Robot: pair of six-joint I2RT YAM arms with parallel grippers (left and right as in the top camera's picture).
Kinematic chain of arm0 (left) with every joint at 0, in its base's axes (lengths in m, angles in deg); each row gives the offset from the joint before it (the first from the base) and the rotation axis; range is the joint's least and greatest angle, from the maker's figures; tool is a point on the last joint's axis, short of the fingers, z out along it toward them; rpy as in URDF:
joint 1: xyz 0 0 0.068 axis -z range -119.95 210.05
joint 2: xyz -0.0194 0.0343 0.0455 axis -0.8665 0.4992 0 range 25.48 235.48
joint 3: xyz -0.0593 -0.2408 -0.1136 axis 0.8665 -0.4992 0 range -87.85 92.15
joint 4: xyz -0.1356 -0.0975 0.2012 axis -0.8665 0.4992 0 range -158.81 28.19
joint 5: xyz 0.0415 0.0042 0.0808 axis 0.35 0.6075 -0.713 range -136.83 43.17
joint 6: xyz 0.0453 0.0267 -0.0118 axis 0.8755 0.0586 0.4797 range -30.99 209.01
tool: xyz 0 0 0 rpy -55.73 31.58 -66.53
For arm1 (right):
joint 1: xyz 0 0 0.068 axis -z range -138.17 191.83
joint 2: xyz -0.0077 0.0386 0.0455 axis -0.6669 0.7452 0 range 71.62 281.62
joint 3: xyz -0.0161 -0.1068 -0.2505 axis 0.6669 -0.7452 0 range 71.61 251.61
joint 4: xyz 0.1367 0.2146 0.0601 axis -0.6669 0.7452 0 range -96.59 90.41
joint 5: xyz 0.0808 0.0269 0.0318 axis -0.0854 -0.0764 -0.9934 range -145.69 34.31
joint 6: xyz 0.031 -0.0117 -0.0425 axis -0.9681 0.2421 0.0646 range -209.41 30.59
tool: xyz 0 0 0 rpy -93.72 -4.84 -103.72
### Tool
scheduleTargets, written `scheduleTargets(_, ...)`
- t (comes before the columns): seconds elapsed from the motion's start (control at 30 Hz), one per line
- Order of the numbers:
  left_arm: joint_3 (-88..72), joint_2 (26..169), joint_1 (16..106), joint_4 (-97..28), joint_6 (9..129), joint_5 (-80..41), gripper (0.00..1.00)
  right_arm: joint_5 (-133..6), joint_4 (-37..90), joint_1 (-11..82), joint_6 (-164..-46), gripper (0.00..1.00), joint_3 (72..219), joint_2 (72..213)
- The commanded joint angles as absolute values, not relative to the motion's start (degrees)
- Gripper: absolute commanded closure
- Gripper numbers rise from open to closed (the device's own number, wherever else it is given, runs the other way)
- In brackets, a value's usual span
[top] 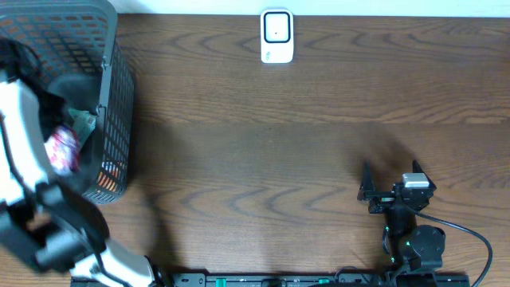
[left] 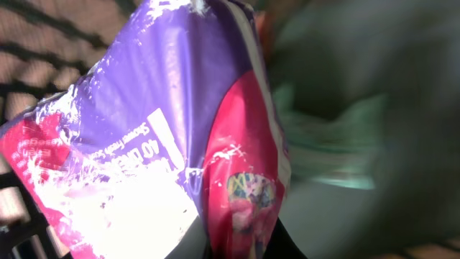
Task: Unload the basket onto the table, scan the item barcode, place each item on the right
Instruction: 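Carry the purple-red box to the table center and release it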
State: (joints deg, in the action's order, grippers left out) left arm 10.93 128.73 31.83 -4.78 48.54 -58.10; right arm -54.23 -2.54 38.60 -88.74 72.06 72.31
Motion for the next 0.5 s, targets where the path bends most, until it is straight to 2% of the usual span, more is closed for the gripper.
scheduleTargets(0.0,13.7,119.4,31.9,-6.7,47.9,-59.3,0.93,-54.3,-2.4,39.5,-89.1,0.01,71.9,72.0)
scheduleTargets(0.13,13.7,111.9,31.9,-11.5,48.0,-54.7,0.93,-54.3,-2.4,39.5,-89.1,0.01,71.9,72.0)
scheduleTargets(0.3,13.7,105.2,33.5,-22.4,48.7,-32.9,0.93,-54.3,-2.4,39.5,-89.1,0.01,71.9,72.0)
scheduleTargets(0.4,13.7,102.5,38.1,-30.7,52.6,-22.9,0.93,-54.3,-2.4,39.5,-89.1,0.01,71.9,72.0)
scheduleTargets(0.47,13.7,101.0,43.1,-34.2,55.6,-21.8,0.93,-54.3,-2.4,39.5,-89.1,0.01,71.9,72.0)
